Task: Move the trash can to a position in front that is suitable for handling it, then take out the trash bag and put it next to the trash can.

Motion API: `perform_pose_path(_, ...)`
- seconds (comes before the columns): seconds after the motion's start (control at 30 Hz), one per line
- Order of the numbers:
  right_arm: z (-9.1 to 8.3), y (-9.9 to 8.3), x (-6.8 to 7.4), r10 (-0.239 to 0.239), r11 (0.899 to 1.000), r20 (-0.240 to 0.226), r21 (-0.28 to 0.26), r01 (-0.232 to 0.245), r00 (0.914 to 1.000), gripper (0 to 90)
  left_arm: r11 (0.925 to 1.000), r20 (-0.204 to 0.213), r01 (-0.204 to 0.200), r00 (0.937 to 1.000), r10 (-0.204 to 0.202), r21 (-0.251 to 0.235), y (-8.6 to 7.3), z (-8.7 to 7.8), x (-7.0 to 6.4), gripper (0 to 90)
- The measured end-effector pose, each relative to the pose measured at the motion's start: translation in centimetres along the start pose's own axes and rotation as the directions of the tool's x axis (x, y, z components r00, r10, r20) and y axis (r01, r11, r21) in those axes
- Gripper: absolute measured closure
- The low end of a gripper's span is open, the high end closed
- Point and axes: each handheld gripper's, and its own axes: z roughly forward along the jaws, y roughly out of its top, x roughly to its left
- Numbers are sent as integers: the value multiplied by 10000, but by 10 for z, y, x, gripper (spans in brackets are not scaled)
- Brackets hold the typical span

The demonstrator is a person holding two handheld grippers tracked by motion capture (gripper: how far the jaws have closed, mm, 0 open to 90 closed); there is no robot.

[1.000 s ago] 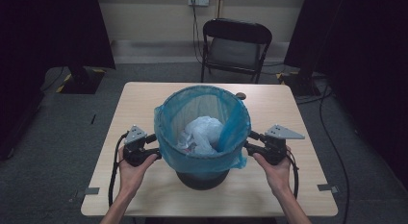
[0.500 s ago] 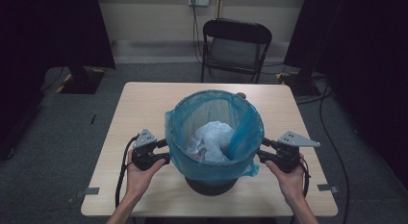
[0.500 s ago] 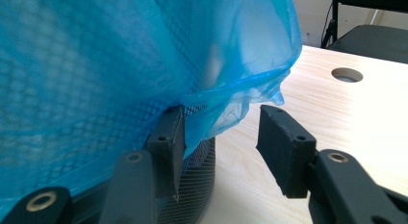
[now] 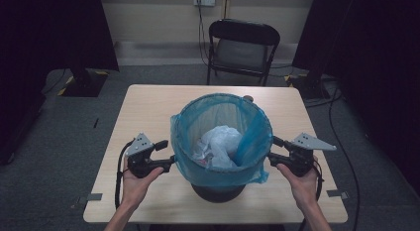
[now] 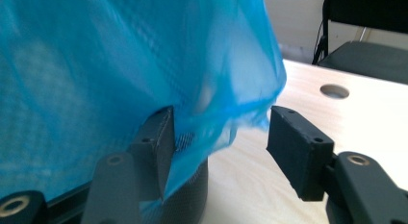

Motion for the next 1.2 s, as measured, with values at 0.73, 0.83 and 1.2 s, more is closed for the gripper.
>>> perform_pose_path(0.73,-6,33,-4,280,9952,-1175,-901,-387,9927,821,9911,1253,330,9920,-168,-1286,40,-20,1,862)
perform_pose_path(0.83,-10,30,-2,157,9963,-867,-824,-229,9961,771,9904,901,430,9954,-312,-1315,39,-27,3,782)
perform_pose_path(1.2,-34,25,7,-107,9972,-296,-736,85,9995,544,9819,800,569,9959,-430,-1807,45,-43,-3,485)
